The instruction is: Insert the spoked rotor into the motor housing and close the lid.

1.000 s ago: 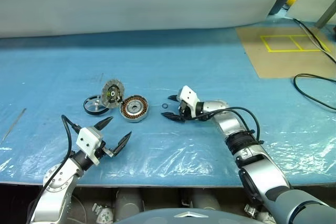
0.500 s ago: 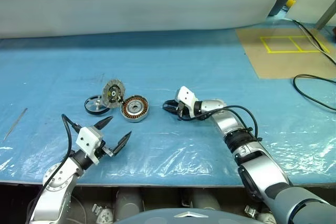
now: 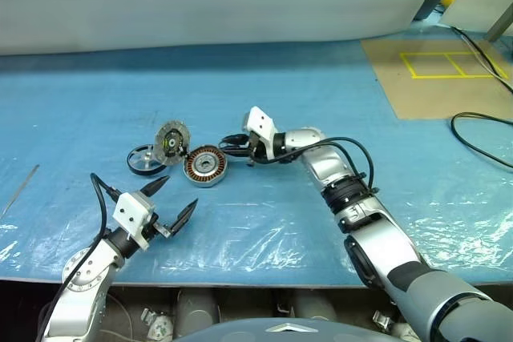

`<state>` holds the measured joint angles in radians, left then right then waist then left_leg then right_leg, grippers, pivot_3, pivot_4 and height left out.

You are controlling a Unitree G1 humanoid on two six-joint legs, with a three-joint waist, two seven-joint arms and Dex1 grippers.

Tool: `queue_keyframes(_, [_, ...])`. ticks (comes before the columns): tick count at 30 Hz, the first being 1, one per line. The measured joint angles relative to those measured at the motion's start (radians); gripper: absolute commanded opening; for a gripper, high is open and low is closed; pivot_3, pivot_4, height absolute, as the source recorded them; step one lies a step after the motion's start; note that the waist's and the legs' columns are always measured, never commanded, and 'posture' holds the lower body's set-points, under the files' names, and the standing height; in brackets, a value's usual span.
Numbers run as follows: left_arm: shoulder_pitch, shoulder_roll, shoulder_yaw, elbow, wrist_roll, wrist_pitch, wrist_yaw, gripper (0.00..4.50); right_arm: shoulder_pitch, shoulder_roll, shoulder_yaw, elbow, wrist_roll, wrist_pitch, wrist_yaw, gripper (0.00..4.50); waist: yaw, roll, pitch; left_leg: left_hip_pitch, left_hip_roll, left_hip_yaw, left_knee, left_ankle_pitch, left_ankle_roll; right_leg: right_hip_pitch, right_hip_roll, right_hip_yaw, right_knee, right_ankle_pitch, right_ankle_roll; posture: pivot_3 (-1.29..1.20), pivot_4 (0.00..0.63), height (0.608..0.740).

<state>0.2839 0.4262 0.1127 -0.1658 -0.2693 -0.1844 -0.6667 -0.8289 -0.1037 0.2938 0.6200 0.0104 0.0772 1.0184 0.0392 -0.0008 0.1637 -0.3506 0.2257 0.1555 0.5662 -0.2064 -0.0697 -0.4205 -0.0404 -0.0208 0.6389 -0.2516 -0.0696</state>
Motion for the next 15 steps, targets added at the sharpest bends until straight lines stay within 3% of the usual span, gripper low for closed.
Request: queue_keyframes(15, [0.022,-0.001,0.001,-0.007,0.0,-0.004,0.02,4.5,-0.098,0.092,0.077,0.191,-0.093,-0.046,-0.02,0.62,-0.001,0.0,0.0,0.0,0.0,0.0,0.0,0.0,0.0,0.0,0.0,0.0,0.0,0.0,0.0,0.0,0.15,0.74])
